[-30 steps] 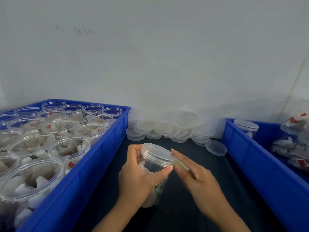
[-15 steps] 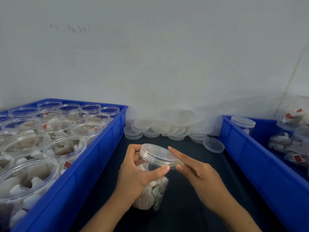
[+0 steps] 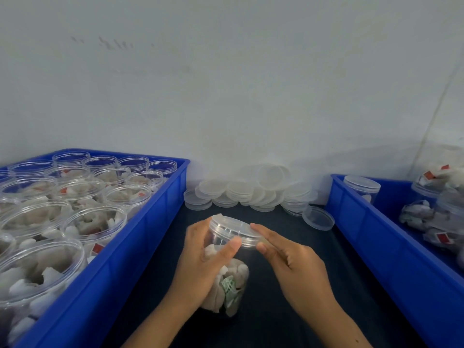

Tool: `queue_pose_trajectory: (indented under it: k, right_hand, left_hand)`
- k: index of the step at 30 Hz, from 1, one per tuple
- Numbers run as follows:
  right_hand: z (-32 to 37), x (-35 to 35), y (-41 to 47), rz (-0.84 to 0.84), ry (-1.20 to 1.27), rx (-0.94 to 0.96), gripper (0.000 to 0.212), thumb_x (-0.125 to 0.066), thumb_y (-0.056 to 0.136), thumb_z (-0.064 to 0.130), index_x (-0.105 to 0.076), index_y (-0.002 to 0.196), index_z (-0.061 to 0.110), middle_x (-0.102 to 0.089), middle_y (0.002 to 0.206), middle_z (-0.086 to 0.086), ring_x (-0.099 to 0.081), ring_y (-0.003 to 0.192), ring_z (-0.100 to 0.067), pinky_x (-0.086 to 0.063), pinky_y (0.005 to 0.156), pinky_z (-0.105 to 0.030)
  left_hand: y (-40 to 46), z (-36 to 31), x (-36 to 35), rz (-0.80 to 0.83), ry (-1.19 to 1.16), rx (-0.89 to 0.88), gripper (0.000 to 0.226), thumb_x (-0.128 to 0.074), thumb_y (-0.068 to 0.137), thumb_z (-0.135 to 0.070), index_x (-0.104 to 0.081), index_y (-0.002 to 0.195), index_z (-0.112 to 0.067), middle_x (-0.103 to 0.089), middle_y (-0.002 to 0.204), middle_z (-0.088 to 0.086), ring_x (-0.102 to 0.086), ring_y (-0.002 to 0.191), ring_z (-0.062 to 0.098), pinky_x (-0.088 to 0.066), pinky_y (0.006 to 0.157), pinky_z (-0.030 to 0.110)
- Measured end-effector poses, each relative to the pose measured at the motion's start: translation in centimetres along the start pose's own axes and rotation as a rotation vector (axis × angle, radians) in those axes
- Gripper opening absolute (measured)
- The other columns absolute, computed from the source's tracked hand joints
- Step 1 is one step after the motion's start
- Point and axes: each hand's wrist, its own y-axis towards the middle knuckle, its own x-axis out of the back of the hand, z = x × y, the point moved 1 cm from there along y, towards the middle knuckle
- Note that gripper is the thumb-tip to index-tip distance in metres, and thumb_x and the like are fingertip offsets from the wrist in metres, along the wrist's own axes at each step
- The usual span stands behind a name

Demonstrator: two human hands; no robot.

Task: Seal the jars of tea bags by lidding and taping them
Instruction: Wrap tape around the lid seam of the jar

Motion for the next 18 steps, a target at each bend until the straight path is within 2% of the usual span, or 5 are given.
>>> queue_pose_trajectory:
  k: [3, 6, 12, 16, 18]
  right_hand:
    - [0.4, -0.3, -0.3, -0.051, -0.093, -0.027, 0.041, -0.035, 0.090, 0.060, -0.041, 0.130, 0.062, -0.047, 0.064, 0.029, -0.048, 0.068, 0.008, -0.040, 0.066, -0.010]
    - [1.2, -0.8, -0.9, -0.092, -0.177, 0.004, 0.046, -0.028, 0.093, 0.059, -0.032, 0.139, 0.058, -0.062, 0.092, 0.022, -0.059, 0.087, -0.001, -0.051, 0.074, -0.021]
    - [2.0, -1.1, -1.3, -0.006, -0.121, 0.117, 0.051, -0.032, 0.103, 0.038, -0.011, 0.149, 0.048, -0.060, 0.124, 0.014, -0.058, 0.108, -0.007, -0.049, 0.087, -0.023]
    - [1.7, -0.7, -1.1, 0.144, 0.112, -0.034, 0.050, -0.031, 0.098, 0.053, -0.017, 0.145, 0.055, -0.053, 0.069, 0.021, -0.051, 0.068, 0.005, -0.039, 0.067, -0.017]
    - [1.6, -0.4, -1.0, 0.174, 0.123, -0.052, 0.053, -0.028, 0.092, 0.062, -0.022, 0.143, 0.053, -0.047, 0.066, 0.022, -0.049, 0.065, 0.005, -0.036, 0.067, -0.016]
  left_hand:
    - [-0.9, 0.0, -1.0, -0.192, 0.274, -0.105, 0.061, -0.041, 0.080, -0.076, -0.039, 0.133, -0.045, -0.036, 0.117, -0.031, -0.051, 0.108, -0.009, -0.041, 0.078, 0.009]
    - [-1.5, -0.1, -2.0, -0.244, 0.379, -0.113, 0.080, -0.045, 0.075, -0.076, -0.030, 0.142, -0.035, -0.036, 0.125, -0.026, -0.048, 0.109, -0.004, -0.036, 0.080, 0.014]
    - [-0.4, 0.0, -0.5, -0.258, 0.240, -0.015, 0.070, -0.063, 0.049, -0.087, -0.040, 0.107, -0.054, -0.058, 0.095, -0.035, -0.053, 0.090, -0.018, -0.037, 0.072, 0.011]
    - [0.0, 0.5, 0.3, -0.237, 0.120, -0.004, 0.074, -0.062, 0.043, -0.091, -0.048, 0.104, -0.051, -0.061, 0.101, -0.037, -0.061, 0.091, -0.014, -0.047, 0.075, 0.019]
    - [0.1, 0.8, 0.6, -0.222, 0.075, -0.009, 0.074, -0.066, 0.043, -0.089, -0.051, 0.105, -0.051, -0.067, 0.101, -0.028, -0.066, 0.091, -0.006, -0.052, 0.080, 0.026]
